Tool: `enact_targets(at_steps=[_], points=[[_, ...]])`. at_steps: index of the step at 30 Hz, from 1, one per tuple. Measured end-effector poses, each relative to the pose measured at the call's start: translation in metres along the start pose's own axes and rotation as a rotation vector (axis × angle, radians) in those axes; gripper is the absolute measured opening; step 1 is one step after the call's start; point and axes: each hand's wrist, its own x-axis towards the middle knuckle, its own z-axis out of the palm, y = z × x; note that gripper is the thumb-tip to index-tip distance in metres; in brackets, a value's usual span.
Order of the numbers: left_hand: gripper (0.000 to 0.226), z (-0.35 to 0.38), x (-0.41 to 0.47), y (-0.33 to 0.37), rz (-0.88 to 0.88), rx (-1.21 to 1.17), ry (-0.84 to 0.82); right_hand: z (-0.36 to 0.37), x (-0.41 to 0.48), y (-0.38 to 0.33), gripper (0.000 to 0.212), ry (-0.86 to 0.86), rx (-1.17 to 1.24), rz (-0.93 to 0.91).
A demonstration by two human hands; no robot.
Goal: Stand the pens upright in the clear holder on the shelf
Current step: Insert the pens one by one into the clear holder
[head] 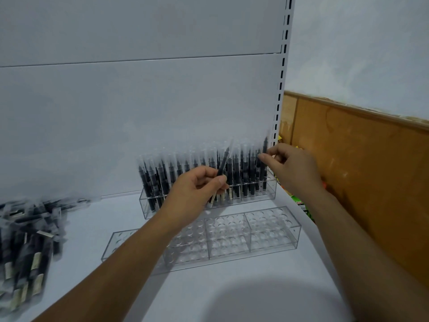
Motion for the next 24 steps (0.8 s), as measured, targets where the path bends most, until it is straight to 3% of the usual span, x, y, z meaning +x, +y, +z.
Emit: enact_targets(at_steps=[13,18,21,24], points=[[0.013,0.000,-0.001,0.001,0.017,0.010,-0.011,0.001,-0.005,0.003,0.022,-0.187,-0.169,0.046],[0.013,0.000,-0.001,0.001,0.006,0.013,-0.020,-0.009,-0.010,-0.004,0.024,-0.165,-0.273,0.037],[0.013,0.000,-0.002,0.002,0.006,0.013,-0.024,-0.012,-0.015,-0.014,0.024,-0.093,-0.101,-0.008],[0.013,0.000,-0.002,0.002,0.011,0.039,-0.032,-0.007,-0.021,-0.029,0.017,-0.234,0.219,-0.038]])
